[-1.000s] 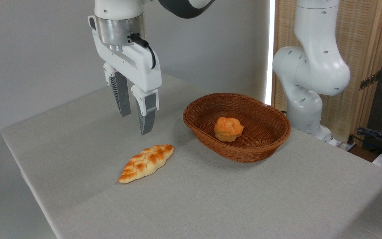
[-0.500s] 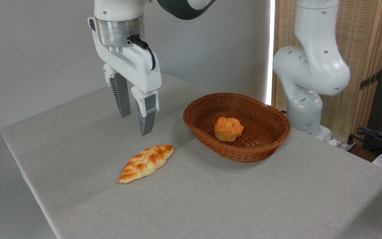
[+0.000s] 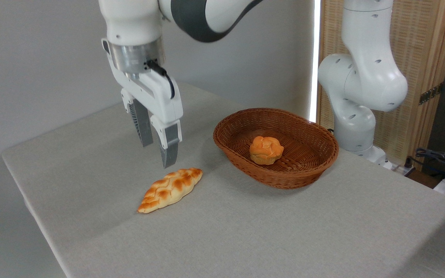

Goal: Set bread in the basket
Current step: 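Lower the open gripper onto the braided golden bread roll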

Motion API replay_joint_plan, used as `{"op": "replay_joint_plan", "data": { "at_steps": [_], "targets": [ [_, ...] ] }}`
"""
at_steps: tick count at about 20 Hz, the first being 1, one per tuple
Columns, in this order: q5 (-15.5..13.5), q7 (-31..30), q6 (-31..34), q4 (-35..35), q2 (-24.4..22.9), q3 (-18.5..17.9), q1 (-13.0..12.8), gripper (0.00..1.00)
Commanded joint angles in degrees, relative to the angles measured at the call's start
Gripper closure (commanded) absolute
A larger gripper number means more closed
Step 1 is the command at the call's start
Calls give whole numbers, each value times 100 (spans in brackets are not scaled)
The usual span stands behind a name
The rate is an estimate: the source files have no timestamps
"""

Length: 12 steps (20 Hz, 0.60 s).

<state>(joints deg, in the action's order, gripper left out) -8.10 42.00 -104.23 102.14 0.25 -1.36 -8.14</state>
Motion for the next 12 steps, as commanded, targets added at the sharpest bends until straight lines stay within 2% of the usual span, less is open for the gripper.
{"op": "replay_joint_plan", "data": {
  "at_steps": [1,7,12],
  "targets": [
    [-69,53,-484,429,71,4,-170,0],
    [168,-17,-520,509,510,30,-513,0],
    [274,-17,-537,500,748,39,-628,0]
  ]
}}
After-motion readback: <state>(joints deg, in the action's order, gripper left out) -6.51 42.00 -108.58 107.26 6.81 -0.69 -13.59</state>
